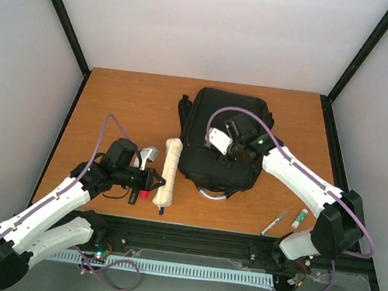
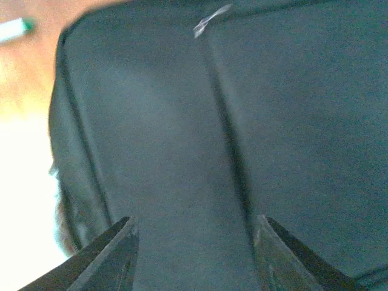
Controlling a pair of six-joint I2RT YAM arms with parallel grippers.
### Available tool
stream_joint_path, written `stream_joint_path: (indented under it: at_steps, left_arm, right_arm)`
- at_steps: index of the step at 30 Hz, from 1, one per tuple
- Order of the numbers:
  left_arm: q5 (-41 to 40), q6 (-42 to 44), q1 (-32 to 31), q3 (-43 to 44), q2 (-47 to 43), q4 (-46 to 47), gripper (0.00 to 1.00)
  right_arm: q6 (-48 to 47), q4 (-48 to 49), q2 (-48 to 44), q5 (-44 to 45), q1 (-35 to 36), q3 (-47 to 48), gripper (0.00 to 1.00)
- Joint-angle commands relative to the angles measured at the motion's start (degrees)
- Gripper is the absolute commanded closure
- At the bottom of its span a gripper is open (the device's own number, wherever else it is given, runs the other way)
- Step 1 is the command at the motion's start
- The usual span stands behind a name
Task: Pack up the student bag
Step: Place the stationery in the student bag.
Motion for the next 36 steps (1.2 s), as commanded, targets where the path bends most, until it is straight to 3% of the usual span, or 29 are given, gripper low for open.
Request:
stream_joint_path:
  at_steps: [1,10,15,22,25,30,36]
  left_arm:
    - [-6.89,-2.06,-0.28,2.66,1.61,-4.54,0.99]
    - [-9.04,-3.92,-0.28,1.6,3.81,-2.83,0.99]
    - [-9.63,-3.81,-0.23,0.63,3.62,-2.98,0.99]
    - [-9.2,-4.55,-0.25,-1.29,2.13,-2.22,0.99]
    - [-8.78,-4.37,-0.28,-1.97,1.94,-1.76,0.99]
    - [-5.57,-3.1,-0.28,-2.82,2.67,0.65,0.99]
    - [-2.29,-2.45,-0.28,-2.39,3.27,2.69,0.99]
  right_arm:
    - [-1.35,3.03,0.23,-5.77,0.24,-6.35,0.44]
    - [-1.61,6.7,5.46,-10.86,3.22,-8.28,0.29]
    - [-2.41,7.67,9.06,-10.67,4.86,-6.93,0.27]
    - [-2.59,11.91,15.05,0.42,6.5,-7.77,0.29]
    - [-2.14,13.45,15.74,4.29,6.51,-8.56,0.43]
    - [-1.61,12.53,12.81,5.06,6.51,-7.31,0.94]
    - [-0.86,7.07,7.47,6.66,6.36,-0.52,0.97]
